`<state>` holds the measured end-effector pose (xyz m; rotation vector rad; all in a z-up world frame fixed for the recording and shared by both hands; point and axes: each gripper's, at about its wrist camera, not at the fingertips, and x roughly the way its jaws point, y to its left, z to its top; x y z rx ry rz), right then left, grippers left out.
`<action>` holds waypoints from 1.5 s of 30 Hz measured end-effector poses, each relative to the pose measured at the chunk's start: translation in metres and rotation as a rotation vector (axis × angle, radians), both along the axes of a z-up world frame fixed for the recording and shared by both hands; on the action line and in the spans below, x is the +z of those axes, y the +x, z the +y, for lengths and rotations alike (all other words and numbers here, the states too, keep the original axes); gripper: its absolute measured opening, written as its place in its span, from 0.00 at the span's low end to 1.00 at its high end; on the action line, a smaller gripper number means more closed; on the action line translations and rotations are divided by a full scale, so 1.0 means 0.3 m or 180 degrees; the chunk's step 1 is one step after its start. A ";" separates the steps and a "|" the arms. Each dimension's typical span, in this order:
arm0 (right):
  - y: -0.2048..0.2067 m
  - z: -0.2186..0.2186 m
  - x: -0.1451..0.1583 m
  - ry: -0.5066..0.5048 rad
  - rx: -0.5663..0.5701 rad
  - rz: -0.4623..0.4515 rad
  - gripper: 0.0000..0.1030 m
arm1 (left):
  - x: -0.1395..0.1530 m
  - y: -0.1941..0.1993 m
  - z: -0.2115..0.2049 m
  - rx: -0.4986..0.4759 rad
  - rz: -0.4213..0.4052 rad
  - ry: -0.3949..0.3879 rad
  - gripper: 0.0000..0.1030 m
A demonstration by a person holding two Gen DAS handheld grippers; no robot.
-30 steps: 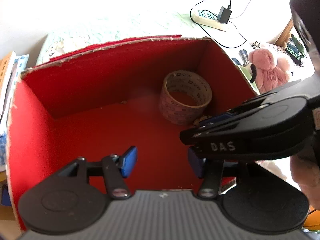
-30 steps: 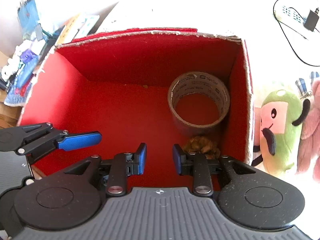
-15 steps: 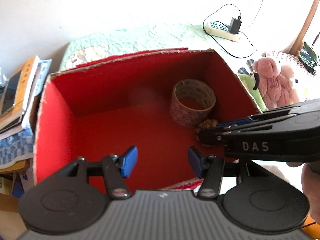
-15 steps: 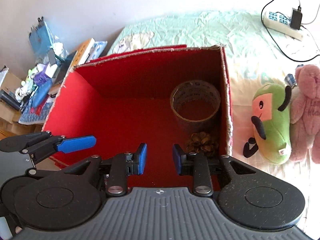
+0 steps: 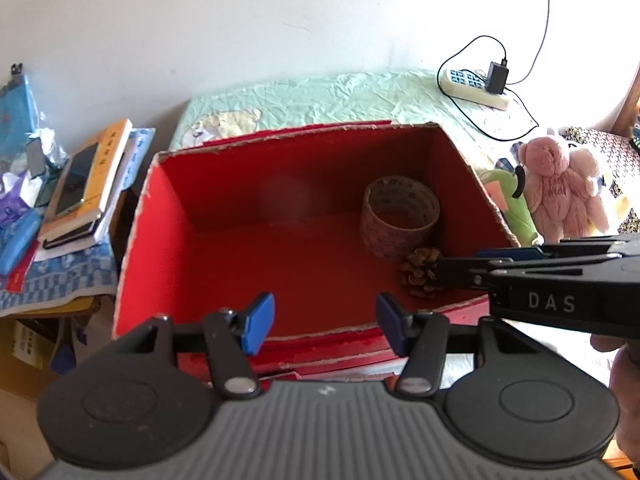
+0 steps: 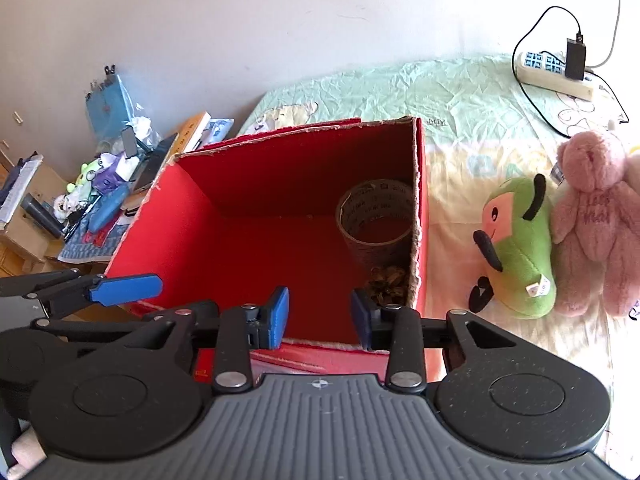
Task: Organize objects
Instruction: 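Raise the open right gripper out of the red box, then move the right gripper to the orange gourd and close on its neck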
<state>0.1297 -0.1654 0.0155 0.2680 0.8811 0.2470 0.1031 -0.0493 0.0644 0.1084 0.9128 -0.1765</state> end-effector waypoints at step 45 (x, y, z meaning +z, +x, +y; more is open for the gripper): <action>-0.149 -0.172 -0.177 0.0606 0.0299 0.0462 0.37 | -0.130 -0.203 -0.122 0.0265 0.0360 -0.0019 0.81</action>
